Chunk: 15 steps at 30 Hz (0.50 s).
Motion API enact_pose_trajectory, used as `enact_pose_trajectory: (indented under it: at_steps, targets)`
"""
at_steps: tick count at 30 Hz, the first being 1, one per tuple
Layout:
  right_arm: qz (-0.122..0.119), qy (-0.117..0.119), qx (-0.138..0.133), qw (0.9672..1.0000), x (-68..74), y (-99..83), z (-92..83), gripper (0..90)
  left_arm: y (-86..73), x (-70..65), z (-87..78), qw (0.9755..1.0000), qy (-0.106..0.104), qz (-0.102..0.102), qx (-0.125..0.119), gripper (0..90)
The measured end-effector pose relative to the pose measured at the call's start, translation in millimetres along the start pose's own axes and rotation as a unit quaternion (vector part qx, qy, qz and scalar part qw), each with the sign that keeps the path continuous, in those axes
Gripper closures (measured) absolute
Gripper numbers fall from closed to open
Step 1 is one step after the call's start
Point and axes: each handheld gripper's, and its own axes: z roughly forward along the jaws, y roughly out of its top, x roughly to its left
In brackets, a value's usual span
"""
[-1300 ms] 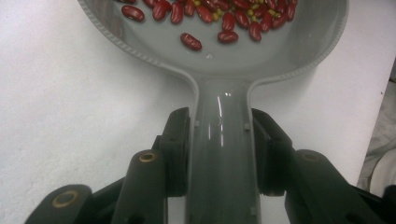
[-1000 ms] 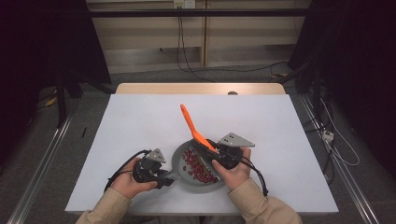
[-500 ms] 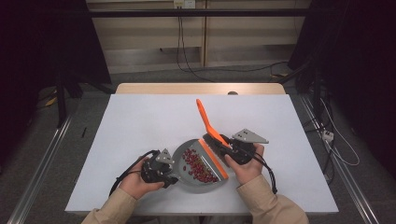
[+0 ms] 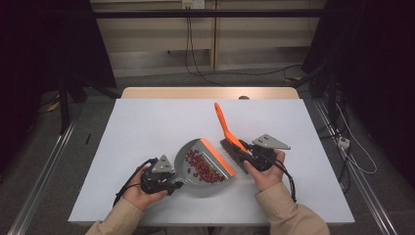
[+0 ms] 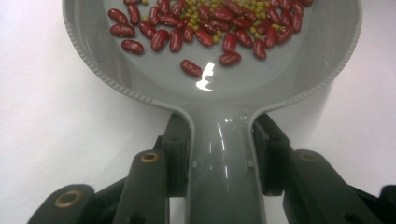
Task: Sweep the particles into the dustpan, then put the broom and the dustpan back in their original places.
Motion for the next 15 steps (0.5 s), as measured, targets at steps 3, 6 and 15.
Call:
enact_pose_trajectory:
  at_steps: [3, 6, 15]
  targets:
    - [-0.003, -0.005, 0.000, 1.0000, -3.1, 0.6, -1.5, 71.4, -0.8, 5.4, -4.7, 0.9999, 0.008, -0.011, -0.010, 63.4]
    - [-0.006, -0.011, 0.000, 0.9999, -6.4, 0.6, -3.8, 71.4, -2.4, 11.7, -10.3, 0.9992, 0.022, -0.025, -0.020, 63.4]
    - [0.003, -0.030, -0.003, 0.9995, -24.4, -0.7, -15.9, 71.4, -13.3, 36.1, -24.7, 0.9921, 0.073, -0.094, -0.039, 63.3]
